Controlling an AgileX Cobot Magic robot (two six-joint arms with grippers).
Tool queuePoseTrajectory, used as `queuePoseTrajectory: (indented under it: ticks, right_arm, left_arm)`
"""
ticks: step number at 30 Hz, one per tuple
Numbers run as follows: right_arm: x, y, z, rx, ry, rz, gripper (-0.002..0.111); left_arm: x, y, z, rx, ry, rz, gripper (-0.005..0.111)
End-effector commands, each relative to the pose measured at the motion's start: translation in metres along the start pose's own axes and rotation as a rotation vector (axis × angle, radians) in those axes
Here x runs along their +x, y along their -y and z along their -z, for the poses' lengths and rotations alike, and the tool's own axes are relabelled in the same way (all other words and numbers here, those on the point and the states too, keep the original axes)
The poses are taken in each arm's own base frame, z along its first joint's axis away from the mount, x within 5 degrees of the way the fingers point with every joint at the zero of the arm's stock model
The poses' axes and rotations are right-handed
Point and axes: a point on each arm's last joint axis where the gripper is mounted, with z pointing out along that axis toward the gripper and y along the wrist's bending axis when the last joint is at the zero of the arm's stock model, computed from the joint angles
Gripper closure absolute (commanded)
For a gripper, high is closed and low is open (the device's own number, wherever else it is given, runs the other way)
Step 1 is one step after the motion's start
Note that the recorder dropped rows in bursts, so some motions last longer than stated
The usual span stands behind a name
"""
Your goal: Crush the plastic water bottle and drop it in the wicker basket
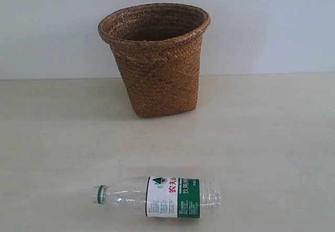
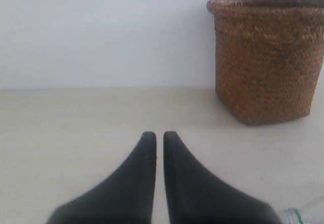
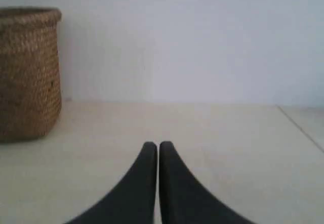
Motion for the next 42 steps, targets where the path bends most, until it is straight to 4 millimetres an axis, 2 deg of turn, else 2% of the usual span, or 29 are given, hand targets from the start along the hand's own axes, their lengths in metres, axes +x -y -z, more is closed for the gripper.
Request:
queuePoseTrajectory:
  ticks: [1, 4, 9, 12, 15, 22, 27, 31, 32, 33, 34, 36, 37, 38, 42]
  right_arm:
    - [-0.016, 0.001, 0.002, 0.007, 0.185, -0.018, 0.108]
    - [-0.024, 0.001, 0.004, -0.006, 0.274, -0.156, 0.108]
    - [-0.037, 0.002, 0.008, -0.014, 0.396, -0.183, 0.108]
    - [-0.060, 0.002, 0.012, -0.017, 0.418, -0.183, 0.108]
    - [-0.081, 0.003, 0.009, -0.017, 0.398, -0.183, 0.108]
    - [-0.131, 0.004, -0.018, -0.011, 0.346, -0.161, 0.108]
    - [-0.157, 0.004, -0.052, -0.006, 0.284, -0.150, 0.108]
    - [-0.169, 0.004, -0.082, -0.005, 0.226, -0.089, 0.108]
    - [-0.176, 0.004, -0.097, -0.004, 0.209, -0.076, 0.108]
    - [-0.178, 0.004, -0.104, -0.003, 0.199, -0.074, 0.108]
    - [-0.178, 0.004, -0.112, -0.003, 0.182, -0.070, 0.108]
    - [-0.180, 0.004, -0.143, 0.000, 0.098, -0.023, 0.108]
    - [-0.179, 0.004, -0.149, 0.001, 0.069, 0.001, 0.108]
    - [-0.178, 0.004, -0.162, 0.000, -0.011, 0.048, 0.108]
    - [-0.170, 0.005, -0.191, -0.019, -0.278, 0.171, 0.108]
  left_arm:
    - [-0.008, 0.000, 0.001, -0.001, 0.100, 0.074, 0.102]
    - [-0.014, 0.000, 0.001, 0.003, 0.160, 0.102, 0.102]
    - [-0.033, 0.000, 0.007, 0.037, 0.379, 0.222, 0.102]
    - [-0.041, 0.000, 0.010, 0.048, 0.460, 0.222, 0.102]
    - [-0.059, 0.001, 0.011, 0.052, 0.479, 0.218, 0.102]
    - [-0.113, 0.003, -0.003, 0.049, 0.467, 0.216, 0.102]
    - [-0.155, 0.004, -0.035, 0.041, 0.415, 0.206, 0.102]
    - [-0.172, 0.005, -0.067, 0.032, 0.326, 0.180, 0.102]
    - [-0.177, 0.006, -0.084, 0.026, 0.262, 0.155, 0.102]
    - [-0.180, 0.006, -0.090, 0.023, 0.243, 0.150, 0.102]
    - [-0.180, 0.006, -0.099, 0.020, 0.210, 0.136, 0.102]
    - [-0.181, 0.006, -0.135, 0.000, 0.056, 0.075, 0.102]
    - [-0.180, 0.005, -0.142, -0.007, 0.014, 0.067, 0.102]
    - [-0.179, 0.004, -0.158, -0.019, -0.070, 0.025, 0.102]
    - [-0.169, 0.001, -0.192, -0.034, -0.341, -0.124, 0.102]
